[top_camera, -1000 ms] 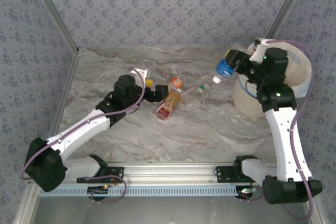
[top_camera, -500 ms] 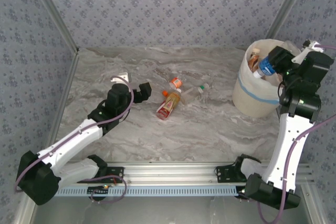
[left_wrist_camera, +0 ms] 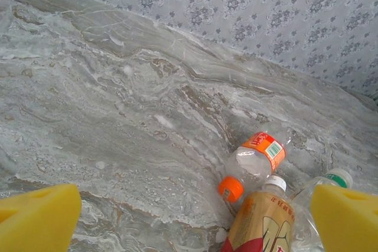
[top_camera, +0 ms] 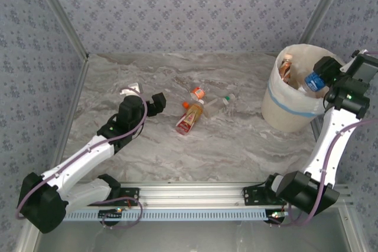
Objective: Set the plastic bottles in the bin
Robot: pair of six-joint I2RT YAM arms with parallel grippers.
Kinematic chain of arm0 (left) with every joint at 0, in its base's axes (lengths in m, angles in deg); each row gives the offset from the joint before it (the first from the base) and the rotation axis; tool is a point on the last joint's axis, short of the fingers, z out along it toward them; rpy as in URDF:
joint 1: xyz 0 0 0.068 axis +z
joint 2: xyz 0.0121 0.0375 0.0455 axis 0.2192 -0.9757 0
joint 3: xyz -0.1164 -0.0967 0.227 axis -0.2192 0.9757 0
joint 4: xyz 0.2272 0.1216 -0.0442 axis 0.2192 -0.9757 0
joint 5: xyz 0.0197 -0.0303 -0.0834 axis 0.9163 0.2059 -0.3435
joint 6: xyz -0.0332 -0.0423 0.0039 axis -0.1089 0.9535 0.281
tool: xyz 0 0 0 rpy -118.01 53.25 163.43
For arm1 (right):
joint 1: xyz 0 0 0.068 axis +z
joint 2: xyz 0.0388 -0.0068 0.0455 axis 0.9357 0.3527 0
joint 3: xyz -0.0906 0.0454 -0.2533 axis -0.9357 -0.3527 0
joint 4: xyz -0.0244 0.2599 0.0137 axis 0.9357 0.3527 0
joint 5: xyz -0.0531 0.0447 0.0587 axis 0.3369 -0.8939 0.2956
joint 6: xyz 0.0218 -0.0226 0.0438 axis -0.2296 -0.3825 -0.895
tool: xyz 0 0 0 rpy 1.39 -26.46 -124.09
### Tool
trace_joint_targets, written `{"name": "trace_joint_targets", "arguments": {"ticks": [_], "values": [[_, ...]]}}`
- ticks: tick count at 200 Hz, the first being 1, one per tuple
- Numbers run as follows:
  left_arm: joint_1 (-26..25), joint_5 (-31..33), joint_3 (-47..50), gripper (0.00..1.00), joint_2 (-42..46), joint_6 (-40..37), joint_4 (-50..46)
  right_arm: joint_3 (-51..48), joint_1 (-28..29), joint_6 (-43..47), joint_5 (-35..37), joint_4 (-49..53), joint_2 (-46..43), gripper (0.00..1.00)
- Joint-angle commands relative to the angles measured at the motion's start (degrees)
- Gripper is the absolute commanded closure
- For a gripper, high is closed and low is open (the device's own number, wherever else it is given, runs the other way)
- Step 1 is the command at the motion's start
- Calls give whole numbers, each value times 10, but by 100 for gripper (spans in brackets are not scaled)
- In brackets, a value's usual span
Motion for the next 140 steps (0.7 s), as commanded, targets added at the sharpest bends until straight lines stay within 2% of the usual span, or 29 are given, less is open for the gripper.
{"name": "trace_joint_targets", "arguments": {"ticks": [1,30,69,111,140], "values": [[3,3,3,1,4,7,1,21,-3,8,-16,41,24,14],[3,3,10,0,9,11,-1,21,-2,0,22,43,22,3],[6,2,20,1,14,17,-3,38,12,-7,28,54,6,0],[11,6,23,0,15,23,-14,59,79,-1,26,53,-15,0],[14,5,24,0,12,30,-17,61,155,-5,21,41,-21,0]]}}
